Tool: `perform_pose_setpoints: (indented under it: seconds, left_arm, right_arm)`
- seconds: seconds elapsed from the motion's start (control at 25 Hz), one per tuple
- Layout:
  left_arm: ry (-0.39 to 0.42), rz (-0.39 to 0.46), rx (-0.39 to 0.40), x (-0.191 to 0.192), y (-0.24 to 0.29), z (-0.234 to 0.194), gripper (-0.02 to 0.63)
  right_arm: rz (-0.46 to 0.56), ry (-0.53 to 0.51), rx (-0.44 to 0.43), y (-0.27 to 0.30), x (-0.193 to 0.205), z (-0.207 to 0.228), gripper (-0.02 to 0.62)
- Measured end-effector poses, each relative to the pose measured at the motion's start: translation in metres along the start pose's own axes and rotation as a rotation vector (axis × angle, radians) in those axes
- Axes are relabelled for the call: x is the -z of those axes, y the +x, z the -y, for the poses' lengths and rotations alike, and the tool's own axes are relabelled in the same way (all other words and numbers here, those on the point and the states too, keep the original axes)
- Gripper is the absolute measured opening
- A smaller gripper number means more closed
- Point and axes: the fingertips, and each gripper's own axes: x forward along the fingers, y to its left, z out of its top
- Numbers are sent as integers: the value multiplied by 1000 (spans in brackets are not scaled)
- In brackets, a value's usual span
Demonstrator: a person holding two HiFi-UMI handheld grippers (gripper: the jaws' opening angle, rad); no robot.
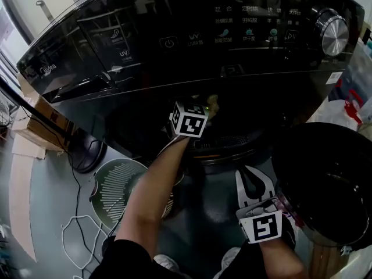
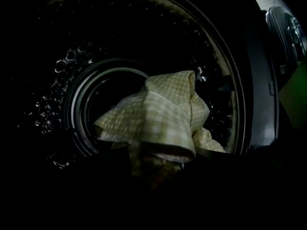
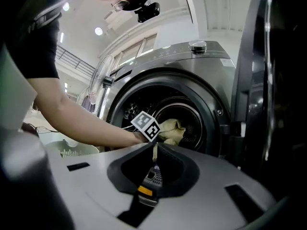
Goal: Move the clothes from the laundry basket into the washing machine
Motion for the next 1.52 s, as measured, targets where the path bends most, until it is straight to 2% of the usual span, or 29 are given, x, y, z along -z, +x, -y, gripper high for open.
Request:
perform_pose_setpoints:
  seconds: [0.04,0.12,0.2,0.28,0.36,0.56,0.8,1.08,1.24,1.36,1.4,1.44,1.48,1.52]
  left_arm:
    - [15,-32,16,5,7,1,181]
    - [66,-107,62,23,17,9,299]
    - [123,-175,110,43,20,22,371]
    - [142,-199,142,52,18,33,397]
    - [122,-181,155,51,11,37,402]
    - [78,-70,170,25,-20,41,402]
    - [-28,72,173,-1,-76,41,402]
    - [-101,118,195,9,-163,53,400]
    - [-122,140,185,17,-207,58,400]
    - [-171,169,156,21,-235,54,397]
    - [-188,189,128,20,-245,50,376]
    - [-199,215,85,19,-256,42,321]
    - [-207,243,34,17,-267,32,228]
    - [-218,268,-15,15,-278,22,172]
  right_arm:
    - [5,-6,-9,2,-1,-1,26]
    - [5,-29,-40,6,0,-9,26]
    - [-26,-32,-73,8,7,-18,26]
    - [-52,-15,-89,11,12,-22,26]
    - [-48,-10,-94,14,10,-24,26]
    - [-44,-3,-93,19,11,-28,26]
    - [-46,22,-41,17,9,-14,26]
    - [-73,45,11,8,5,-10,26]
    - [-51,118,-11,13,-9,-23,26]
    - [-23,122,-33,17,-28,-34,26]
    - [-12,118,-44,19,-34,-38,26]
    - [1,112,-57,21,-41,-42,26]
    - [12,105,-70,22,-47,-47,26]
    - [19,99,-81,23,-54,-51,26]
